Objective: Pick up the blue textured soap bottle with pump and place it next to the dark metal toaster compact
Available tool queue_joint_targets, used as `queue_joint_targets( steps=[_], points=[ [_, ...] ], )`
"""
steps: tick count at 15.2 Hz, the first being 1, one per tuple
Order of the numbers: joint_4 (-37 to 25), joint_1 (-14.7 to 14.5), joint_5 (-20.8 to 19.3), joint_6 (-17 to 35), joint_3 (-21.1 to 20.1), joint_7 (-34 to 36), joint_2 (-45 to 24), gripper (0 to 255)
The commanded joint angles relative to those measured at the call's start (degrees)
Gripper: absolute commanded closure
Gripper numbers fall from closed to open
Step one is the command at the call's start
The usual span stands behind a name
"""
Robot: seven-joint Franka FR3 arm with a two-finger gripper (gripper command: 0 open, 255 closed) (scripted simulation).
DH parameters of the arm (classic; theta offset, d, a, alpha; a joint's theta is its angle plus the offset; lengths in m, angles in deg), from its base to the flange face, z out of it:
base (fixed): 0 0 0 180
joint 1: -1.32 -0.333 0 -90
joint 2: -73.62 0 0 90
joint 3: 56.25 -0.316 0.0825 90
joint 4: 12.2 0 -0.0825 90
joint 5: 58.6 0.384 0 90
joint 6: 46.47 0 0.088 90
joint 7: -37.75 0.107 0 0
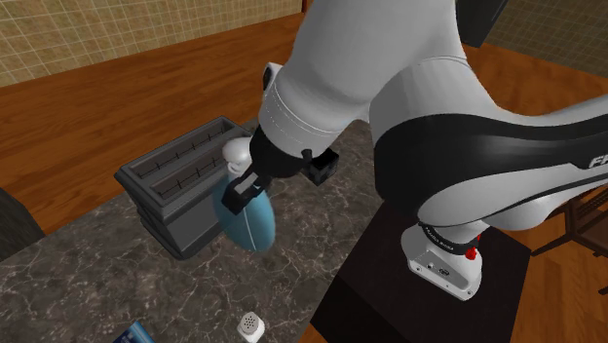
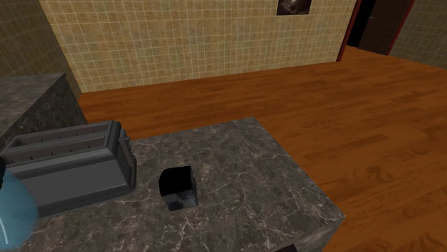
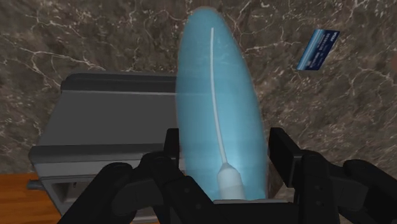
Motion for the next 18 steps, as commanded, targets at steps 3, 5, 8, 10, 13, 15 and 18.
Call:
queue_joint_targets(
  steps=[3, 5, 8, 10, 13, 15, 18],
  points=[
    [2.2, 0.4, 0.0, 3.9, -1.5, 0.5, -1.6, 255],
    [3.1, 0.8, 0.0, 5.7, -2.3, 0.8, -2.5, 255],
    [4.4, 1.4, -0.3, 8.5, -3.6, 1.4, -4.0, 255],
    [5.2, 1.9, -0.5, 10.4, -4.6, 1.8, -5.1, 255],
    [6.3, 3.0, -1.2, 13.3, -6.2, 2.7, -6.9, 255],
    [6.9, 3.9, -1.7, 15.2, -7.4, 3.3, -8.2, 255],
    [8.0, 6.0, -3.2, 18.8, -10.0, 4.8, -10.6, 255]
  ],
)
